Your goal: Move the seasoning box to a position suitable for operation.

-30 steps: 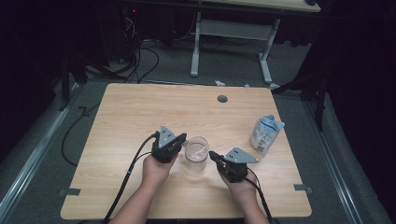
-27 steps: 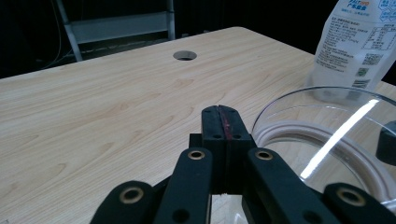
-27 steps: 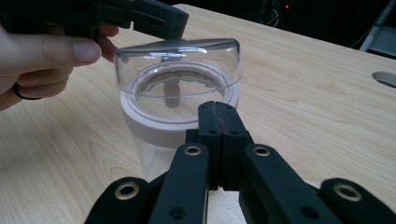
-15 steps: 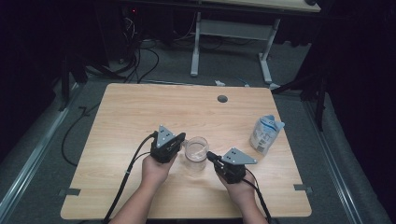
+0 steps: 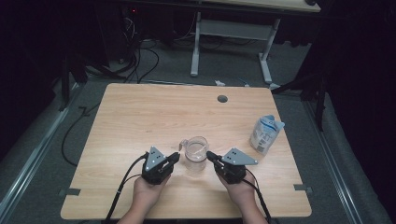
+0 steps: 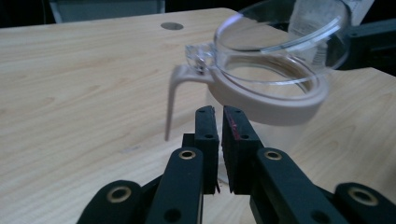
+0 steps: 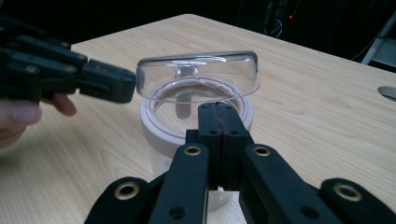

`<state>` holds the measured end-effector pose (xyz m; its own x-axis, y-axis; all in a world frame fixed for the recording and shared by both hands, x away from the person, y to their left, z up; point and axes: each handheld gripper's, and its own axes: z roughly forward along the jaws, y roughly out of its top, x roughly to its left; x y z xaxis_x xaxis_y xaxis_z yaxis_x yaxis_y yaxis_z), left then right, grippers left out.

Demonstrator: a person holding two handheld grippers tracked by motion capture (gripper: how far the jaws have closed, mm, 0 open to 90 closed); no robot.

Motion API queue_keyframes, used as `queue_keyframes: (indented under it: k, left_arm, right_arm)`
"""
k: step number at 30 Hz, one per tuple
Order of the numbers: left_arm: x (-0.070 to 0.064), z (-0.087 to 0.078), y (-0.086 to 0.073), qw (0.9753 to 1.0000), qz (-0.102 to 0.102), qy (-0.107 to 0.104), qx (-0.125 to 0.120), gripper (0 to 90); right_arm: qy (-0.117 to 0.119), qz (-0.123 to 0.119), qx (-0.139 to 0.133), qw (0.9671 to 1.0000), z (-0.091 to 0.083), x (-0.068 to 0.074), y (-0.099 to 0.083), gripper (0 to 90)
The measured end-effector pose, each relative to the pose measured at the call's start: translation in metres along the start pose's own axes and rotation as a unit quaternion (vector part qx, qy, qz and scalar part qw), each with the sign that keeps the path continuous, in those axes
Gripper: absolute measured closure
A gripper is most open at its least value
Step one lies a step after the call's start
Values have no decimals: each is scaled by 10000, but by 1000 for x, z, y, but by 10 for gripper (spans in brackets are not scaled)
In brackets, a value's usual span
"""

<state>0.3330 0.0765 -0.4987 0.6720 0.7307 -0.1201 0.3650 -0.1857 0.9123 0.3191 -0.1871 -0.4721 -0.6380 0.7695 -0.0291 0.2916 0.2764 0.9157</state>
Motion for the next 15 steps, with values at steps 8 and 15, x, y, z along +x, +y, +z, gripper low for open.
queue_keyframes:
  k: [8,15]
  left_arm:
    - [-16,3,5,9996,103,-247,-62,883]
    - [-22,3,9,9993,113,-341,-130,885]
  right_arm:
    - [-15,-28,-33,10000,-1,0,0,900]
    - [14,-21,-60,10000,-2,0,1,900]
